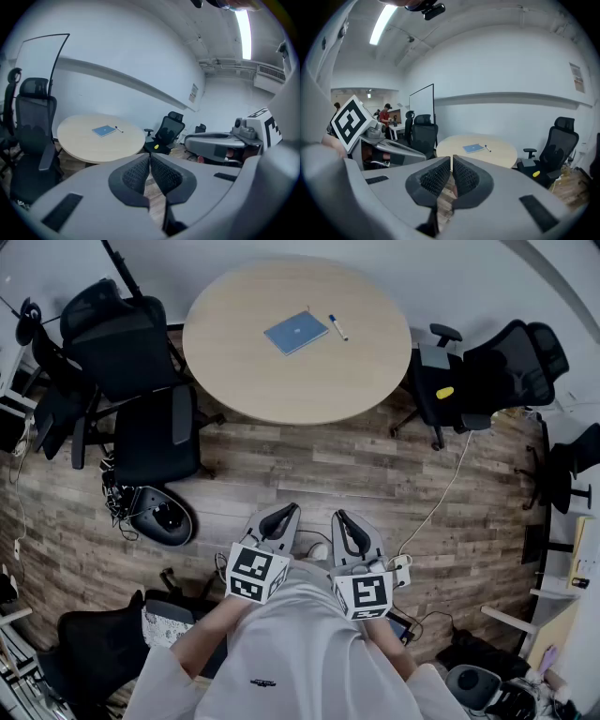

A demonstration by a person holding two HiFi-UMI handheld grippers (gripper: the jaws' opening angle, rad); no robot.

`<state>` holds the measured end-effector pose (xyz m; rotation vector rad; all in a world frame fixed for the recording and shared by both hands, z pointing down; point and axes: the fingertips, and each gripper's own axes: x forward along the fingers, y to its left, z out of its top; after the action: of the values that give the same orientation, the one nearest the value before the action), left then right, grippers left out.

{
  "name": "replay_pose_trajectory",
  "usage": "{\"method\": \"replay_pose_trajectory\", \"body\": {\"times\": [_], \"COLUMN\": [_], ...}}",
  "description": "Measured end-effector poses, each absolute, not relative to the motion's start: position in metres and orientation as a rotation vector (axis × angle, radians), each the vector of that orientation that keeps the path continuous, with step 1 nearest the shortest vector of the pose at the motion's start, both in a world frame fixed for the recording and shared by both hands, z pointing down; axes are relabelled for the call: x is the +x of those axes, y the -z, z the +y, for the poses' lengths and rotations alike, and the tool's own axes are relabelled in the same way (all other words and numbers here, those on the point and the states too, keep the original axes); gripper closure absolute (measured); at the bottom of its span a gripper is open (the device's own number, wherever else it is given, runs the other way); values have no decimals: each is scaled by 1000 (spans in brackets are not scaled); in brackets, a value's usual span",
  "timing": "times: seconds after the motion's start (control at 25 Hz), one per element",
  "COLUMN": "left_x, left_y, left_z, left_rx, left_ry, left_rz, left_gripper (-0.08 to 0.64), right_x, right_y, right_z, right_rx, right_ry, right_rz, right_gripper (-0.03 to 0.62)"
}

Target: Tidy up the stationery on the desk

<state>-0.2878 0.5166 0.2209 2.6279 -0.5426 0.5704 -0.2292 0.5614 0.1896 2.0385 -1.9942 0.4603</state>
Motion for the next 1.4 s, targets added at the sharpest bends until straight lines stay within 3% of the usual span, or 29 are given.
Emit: {"method": "replay_pose_trajectory", "body": {"times": [0.36, 0.72, 1.04, 1.4], "left_x": [-212, -201, -175, -151], "left_y": [-238, -235, -250, -242], "left_z": [659, 673, 623, 452], "left_rx": [2627, 2625, 2607, 2614], "left_ry": [-571, -593, -624, -629], "left_rz": [-617, -716, -687, -654], "left_gripper": [532, 532, 532, 532], "right_x": [-160, -128, -107, -81], "right_y": [-214, -218, -236, -235], "right_z": [680, 694, 644, 484], "right_rx": [2111, 2077, 2071, 2067], "right_ry": [-514, -587, -674, -716], "right_rz": [-2051, -2140, -2113, -2051], "right_gripper": [549, 549, 549, 549]}}
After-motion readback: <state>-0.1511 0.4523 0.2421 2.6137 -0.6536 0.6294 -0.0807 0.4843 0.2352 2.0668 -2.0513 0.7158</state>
